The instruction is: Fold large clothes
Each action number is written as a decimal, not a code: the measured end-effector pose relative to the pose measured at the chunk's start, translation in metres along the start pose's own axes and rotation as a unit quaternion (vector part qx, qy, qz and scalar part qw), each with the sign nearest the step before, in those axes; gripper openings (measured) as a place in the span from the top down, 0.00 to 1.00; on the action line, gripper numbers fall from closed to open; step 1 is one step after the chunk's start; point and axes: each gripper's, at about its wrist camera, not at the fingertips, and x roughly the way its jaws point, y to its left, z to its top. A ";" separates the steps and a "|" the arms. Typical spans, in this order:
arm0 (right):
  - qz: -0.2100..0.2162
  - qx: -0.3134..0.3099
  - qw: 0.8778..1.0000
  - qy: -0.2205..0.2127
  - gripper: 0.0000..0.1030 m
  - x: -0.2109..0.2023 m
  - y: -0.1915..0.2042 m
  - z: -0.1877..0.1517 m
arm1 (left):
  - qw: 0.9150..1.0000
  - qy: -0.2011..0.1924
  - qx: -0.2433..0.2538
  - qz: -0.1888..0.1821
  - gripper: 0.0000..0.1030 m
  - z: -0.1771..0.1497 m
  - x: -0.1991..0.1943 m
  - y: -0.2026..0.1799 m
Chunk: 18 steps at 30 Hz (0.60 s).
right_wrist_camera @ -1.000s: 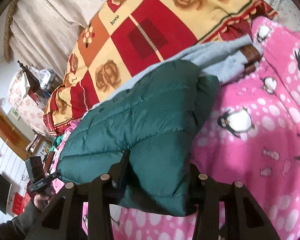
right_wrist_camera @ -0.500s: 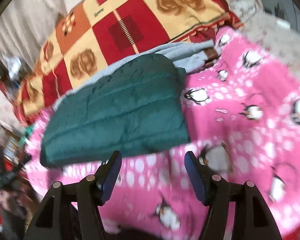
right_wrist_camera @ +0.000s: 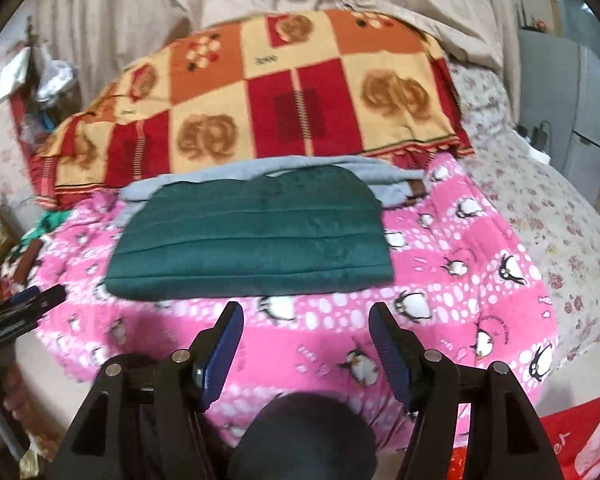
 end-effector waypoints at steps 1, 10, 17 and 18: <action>0.006 -0.007 1.000 -0.002 0.39 -0.006 0.004 -0.002 | 1.000 -0.011 0.001 0.000 0.09 0.000 -0.009 -0.002; -0.006 -0.022 0.999 -0.025 0.39 -0.025 0.010 0.004 | 0.998 -0.046 0.027 0.014 0.09 0.001 -0.034 -0.018; -0.005 -0.019 1.000 -0.023 0.39 -0.021 0.012 0.007 | 0.999 -0.037 0.025 0.005 0.09 -0.001 -0.027 -0.018; -0.003 -0.020 1.000 -0.022 0.39 -0.020 0.012 0.006 | 0.999 -0.037 0.025 0.005 0.09 -0.001 -0.026 -0.019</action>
